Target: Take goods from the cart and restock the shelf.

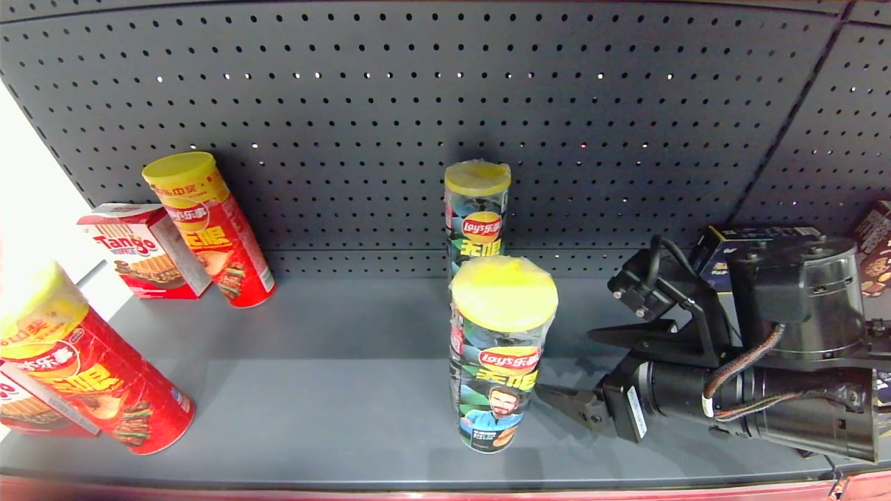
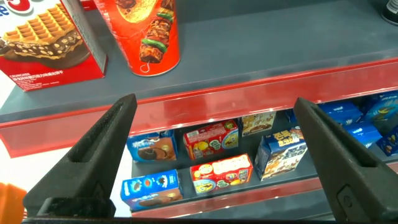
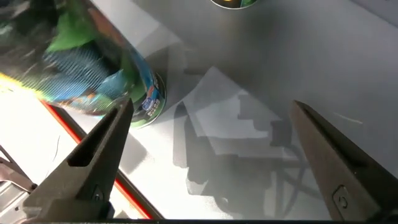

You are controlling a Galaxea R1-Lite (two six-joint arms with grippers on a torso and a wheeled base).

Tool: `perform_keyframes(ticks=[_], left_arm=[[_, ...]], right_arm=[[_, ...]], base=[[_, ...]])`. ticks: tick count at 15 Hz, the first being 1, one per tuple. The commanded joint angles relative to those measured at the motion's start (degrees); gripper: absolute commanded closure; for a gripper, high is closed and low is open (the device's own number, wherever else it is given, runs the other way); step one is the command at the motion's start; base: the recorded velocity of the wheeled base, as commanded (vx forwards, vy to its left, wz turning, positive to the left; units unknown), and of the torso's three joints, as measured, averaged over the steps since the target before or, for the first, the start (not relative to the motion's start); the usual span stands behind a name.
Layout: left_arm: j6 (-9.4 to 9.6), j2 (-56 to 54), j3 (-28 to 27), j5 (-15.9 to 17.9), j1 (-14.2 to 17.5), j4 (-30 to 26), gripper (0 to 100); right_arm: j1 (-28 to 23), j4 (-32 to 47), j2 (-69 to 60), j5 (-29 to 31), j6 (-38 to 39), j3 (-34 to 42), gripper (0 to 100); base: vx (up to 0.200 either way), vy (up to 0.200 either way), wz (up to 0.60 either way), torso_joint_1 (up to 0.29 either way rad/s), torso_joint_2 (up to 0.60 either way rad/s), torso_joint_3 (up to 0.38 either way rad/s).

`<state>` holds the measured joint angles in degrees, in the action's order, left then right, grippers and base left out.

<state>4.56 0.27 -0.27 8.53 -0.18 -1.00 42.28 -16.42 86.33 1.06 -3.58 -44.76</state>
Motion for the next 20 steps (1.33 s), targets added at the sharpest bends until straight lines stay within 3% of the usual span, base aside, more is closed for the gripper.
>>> perform_keyframes(ticks=[1, 14, 17, 20], left_arm=[[0.01, 0.1, 0.0, 0.0, 0.0, 0.0, 0], [0.01, 0.1, 0.0, 0.0, 0.0, 0.0, 0], [0.01, 0.1, 0.0, 0.0, 0.0, 0.0, 0], [0.19, 0.1, 0.1, 0.0, 0.0, 0.0, 0]], right_arm=[[0.1, 0.0, 0.1, 0.0, 0.0, -0.1, 0], [-0.3, -0.1, -1.5, 0.0, 0.0, 1.3, 0], [-3.2, -0.1, -8.3, 0.2, 0.3, 3.4, 0], [-14.2, 0.0, -22.0, 2.0, 1.7, 4.5, 0]], base=[[0.000, 0.000, 0.00, 0.000, 0.00, 0.000], [0.000, 0.000, 0.00, 0.000, 0.00, 0.000], [0.000, 0.000, 0.00, 0.000, 0.00, 0.000], [0.000, 0.000, 0.00, 0.000, 0.00, 0.000]])
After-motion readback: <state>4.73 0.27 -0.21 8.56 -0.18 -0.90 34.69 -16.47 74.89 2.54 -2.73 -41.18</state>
